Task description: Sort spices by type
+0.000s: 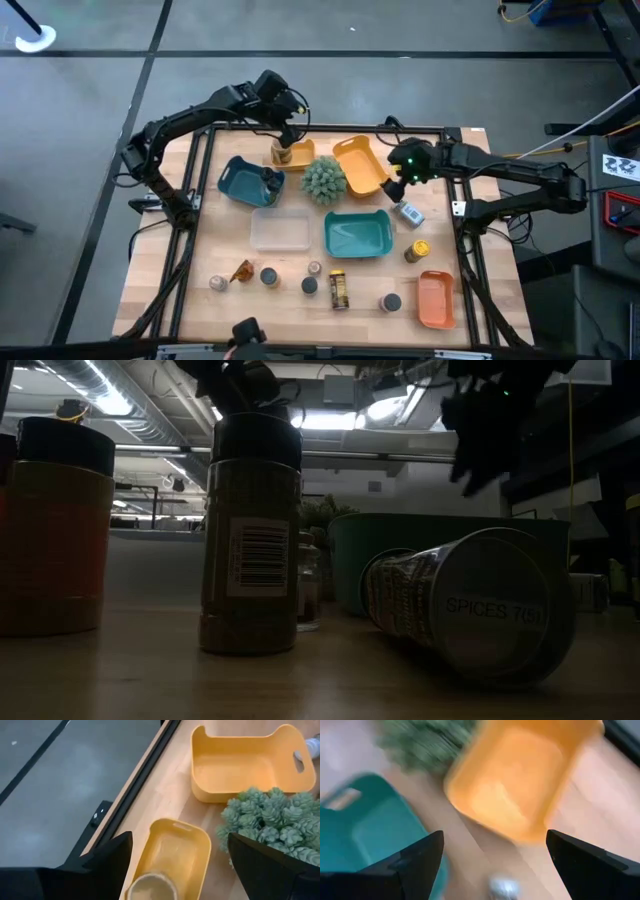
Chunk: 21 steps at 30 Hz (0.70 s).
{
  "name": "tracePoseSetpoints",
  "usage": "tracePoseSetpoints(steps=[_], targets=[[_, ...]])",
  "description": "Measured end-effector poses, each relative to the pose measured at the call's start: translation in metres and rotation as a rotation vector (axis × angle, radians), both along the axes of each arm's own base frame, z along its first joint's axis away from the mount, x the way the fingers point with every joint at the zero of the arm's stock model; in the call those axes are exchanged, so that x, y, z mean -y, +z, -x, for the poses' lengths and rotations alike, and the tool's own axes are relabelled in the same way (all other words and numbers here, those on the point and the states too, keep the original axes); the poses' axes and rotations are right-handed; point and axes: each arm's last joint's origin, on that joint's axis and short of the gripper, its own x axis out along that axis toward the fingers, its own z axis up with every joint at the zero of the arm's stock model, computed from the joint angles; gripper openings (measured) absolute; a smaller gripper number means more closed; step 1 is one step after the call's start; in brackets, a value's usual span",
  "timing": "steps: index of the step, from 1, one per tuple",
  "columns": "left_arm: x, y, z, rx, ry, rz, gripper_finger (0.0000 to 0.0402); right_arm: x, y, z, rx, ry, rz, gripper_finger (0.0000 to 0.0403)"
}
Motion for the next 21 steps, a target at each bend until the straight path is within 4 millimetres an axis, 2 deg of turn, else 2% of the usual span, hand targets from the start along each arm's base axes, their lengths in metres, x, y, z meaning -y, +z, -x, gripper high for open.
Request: tracePoseSetpoints(steps=[5, 12, 21], targets=[[0.009, -0.002, -0.006, -0.006, -0.045, -0.006, 0.0309, 0.000, -0.022, 0.009, -0.174, -0.104, -0.025, 0.0351], [0.020, -0.002, -0.014, -0.025, -0.127, -0.035, 0.0309, -0.002, -0.050, 0.007, -0.280, -0.088, -0.098, 0.0351], [0.026, -0.002, -0.018, -0.026, -0.151, -0.037, 0.0309, -0.003, -0.085, 0.008, -0.371, -0.070, -0.157, 0.0351]])
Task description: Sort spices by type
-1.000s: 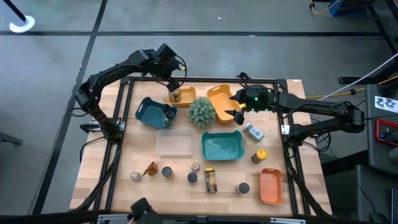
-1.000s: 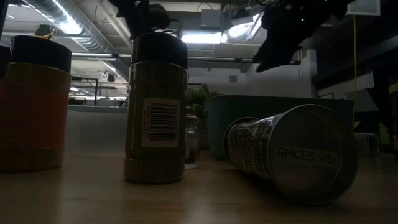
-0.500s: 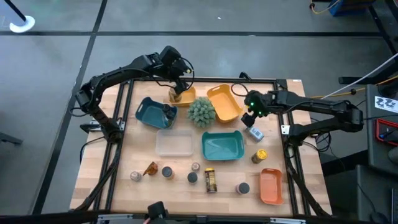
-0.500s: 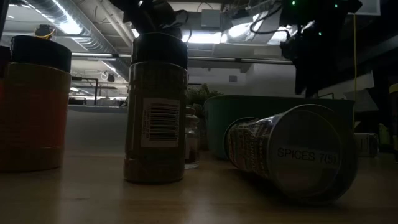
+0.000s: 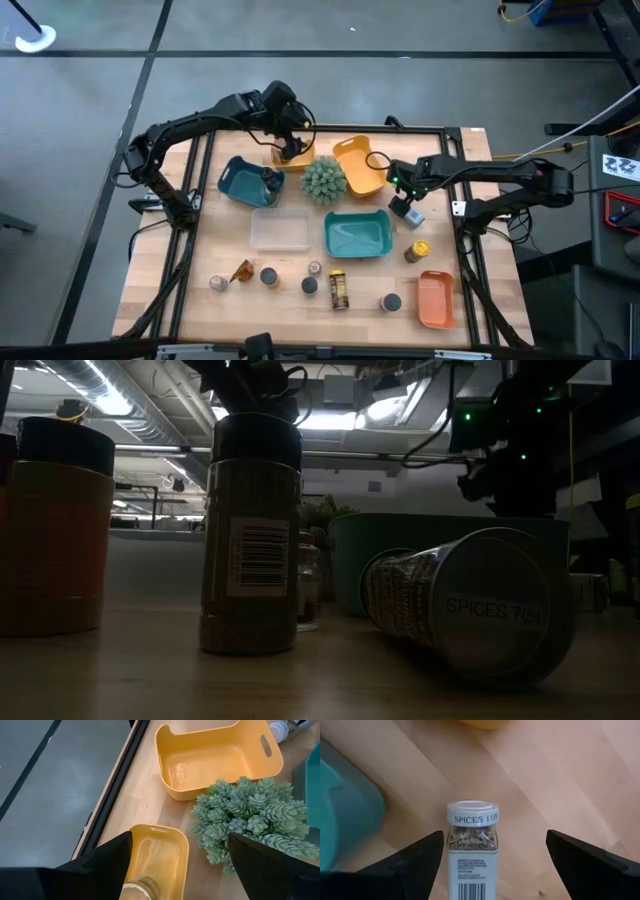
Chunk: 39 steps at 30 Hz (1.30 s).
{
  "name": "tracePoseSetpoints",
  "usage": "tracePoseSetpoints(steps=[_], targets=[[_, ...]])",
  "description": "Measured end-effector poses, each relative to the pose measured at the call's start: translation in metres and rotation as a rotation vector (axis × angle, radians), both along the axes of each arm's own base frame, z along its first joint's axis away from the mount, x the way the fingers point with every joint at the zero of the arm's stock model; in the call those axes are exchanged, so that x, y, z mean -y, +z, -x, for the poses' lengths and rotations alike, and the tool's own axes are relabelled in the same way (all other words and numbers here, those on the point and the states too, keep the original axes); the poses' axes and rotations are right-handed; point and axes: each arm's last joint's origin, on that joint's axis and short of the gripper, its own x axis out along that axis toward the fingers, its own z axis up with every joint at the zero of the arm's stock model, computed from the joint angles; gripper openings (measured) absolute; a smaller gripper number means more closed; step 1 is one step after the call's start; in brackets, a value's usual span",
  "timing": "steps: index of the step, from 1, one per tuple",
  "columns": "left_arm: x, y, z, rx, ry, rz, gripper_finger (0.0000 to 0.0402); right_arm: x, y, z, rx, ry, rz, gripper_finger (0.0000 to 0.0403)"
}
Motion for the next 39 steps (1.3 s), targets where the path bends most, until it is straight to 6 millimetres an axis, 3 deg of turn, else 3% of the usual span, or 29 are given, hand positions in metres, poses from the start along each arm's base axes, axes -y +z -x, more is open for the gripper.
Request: tracePoseSetpoints(steps=[19, 27, 31, 39], targets=[[0.000, 0.000, 0.000, -0.001, 0.004, 0.003, 0.0309, -0.002, -0.037, 0.001, 0.115, 0.037, -0.008, 0.0351], [0.000, 0.000, 0.000, -0.001, 0.004, 0.003, 0.0309, -0.003, -0.047, 0.009, 0.071, 0.031, 0.010, 0.0349], [0.000, 0.000, 0.000, -0.001, 0.004, 0.003, 0.0309, -0.003, -0.047, 0.008, 0.088, 0.031, 0.015, 0.0322], [0.000, 0.000, 0.000, -0.001, 0.004, 0.004, 0.0309, -0.003, -0.046, 0.007, 0.092, 0.035, 0.018, 0.0209]])
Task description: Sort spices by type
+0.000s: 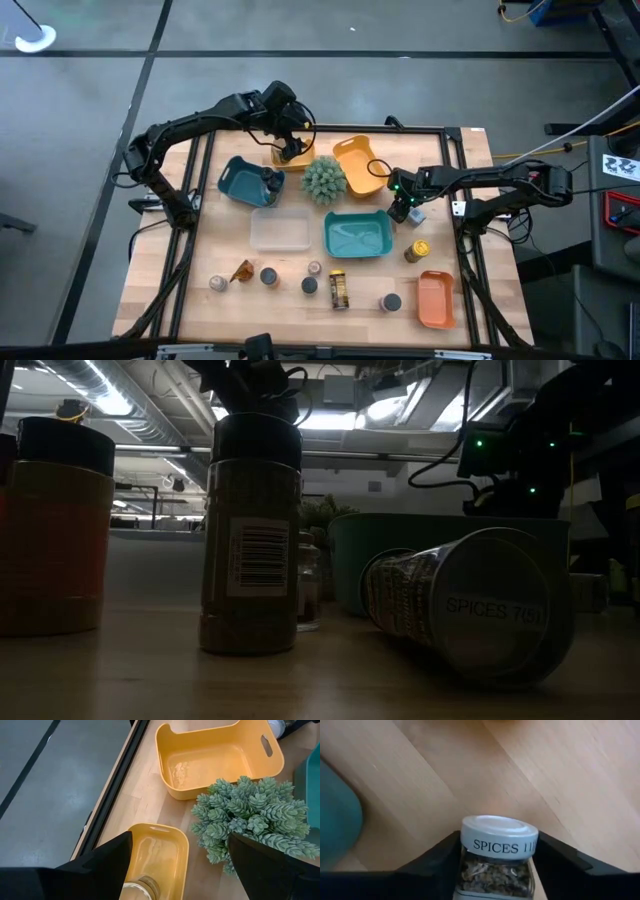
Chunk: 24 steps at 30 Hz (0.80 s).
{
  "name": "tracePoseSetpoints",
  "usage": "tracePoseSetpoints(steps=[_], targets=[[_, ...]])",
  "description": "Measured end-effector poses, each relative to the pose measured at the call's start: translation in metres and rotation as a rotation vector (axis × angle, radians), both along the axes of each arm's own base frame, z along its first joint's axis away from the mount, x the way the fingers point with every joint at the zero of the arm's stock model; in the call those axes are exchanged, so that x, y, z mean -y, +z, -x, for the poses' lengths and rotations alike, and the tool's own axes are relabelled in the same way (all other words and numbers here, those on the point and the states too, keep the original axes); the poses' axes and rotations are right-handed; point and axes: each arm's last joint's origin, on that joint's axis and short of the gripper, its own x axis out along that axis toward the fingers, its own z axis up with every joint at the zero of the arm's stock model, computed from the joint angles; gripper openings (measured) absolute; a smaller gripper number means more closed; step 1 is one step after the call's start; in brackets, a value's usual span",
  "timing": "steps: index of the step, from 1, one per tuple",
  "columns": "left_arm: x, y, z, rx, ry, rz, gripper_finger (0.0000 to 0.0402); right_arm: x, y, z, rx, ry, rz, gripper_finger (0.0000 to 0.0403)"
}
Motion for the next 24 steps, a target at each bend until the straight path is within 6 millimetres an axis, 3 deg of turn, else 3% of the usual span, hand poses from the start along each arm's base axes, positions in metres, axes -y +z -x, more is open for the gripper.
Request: tracePoseSetpoints(steps=[11, 24], targets=[[0.000, 0.000, 0.000, 0.000, 0.001, 0.000, 0.0309, 0.000, 0.005, -0.001, -0.004, 0.003, -0.012, 0.0204], [0.000, 0.000, 0.000, 0.002, 0.001, -0.001, 0.0309, 0.003, 0.060, -0.013, -0.077, 0.067, -0.018, 0.0205]])
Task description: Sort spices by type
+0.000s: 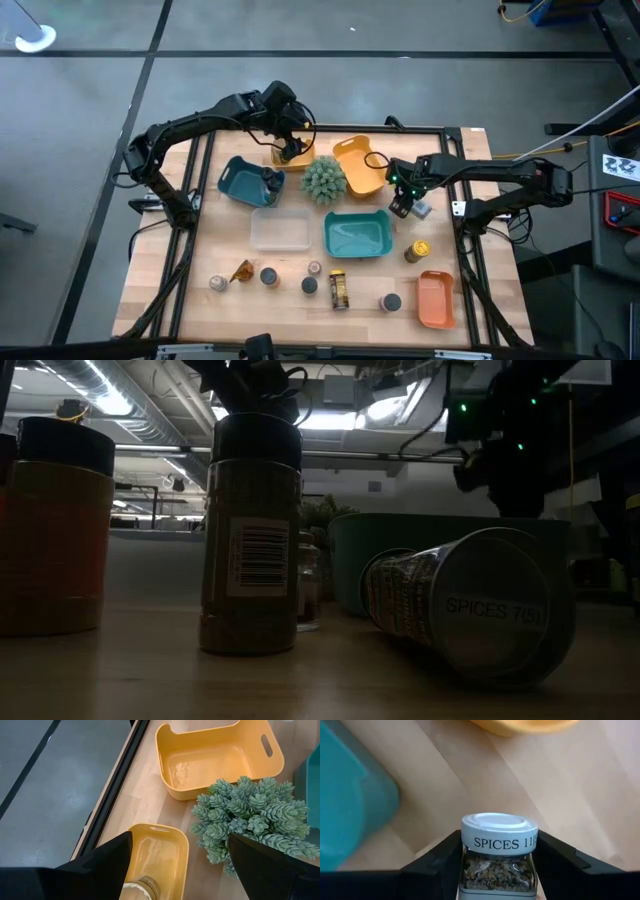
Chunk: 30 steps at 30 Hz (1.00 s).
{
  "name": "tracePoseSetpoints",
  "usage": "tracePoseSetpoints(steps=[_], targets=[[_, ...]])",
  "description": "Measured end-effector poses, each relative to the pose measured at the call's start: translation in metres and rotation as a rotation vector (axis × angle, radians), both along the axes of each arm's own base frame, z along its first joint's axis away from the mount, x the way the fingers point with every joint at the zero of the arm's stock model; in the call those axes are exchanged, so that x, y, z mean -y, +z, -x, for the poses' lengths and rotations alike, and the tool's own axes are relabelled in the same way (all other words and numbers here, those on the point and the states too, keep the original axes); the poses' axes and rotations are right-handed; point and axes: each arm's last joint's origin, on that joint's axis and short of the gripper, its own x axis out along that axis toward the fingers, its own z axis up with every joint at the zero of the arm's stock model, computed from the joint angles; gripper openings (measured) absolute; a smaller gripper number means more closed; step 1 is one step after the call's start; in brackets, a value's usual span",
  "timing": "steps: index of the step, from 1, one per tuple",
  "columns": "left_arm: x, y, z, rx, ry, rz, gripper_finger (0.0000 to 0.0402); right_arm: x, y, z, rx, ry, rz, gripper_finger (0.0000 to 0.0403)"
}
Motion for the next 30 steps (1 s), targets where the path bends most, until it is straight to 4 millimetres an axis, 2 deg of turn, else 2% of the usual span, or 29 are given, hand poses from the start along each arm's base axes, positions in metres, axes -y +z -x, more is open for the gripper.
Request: tracePoseSetpoints(steps=[6, 12, 24, 30], targets=[[0.002, 0.000, -0.001, 0.002, -0.005, -0.002, 0.0309, 0.004, 0.034, -0.012, 0.067, 0.042, 0.061, 0.0204], [0.006, 0.000, -0.004, 0.001, -0.025, -0.004, 0.0309, 0.013, 0.062, -0.027, 0.185, 0.078, 0.270, 0.0206], [0.012, 0.004, -0.018, 0.096, -0.021, -0.020, 0.0309, 0.025, 0.099, -0.065, 0.619, 0.217, 0.618, 0.0206], [0.008, -0.009, -0.041, 0.167, 0.000, -0.012, 0.0309, 0.026, 0.097, -0.074, 0.775, 0.295, 0.699, 0.0207]])
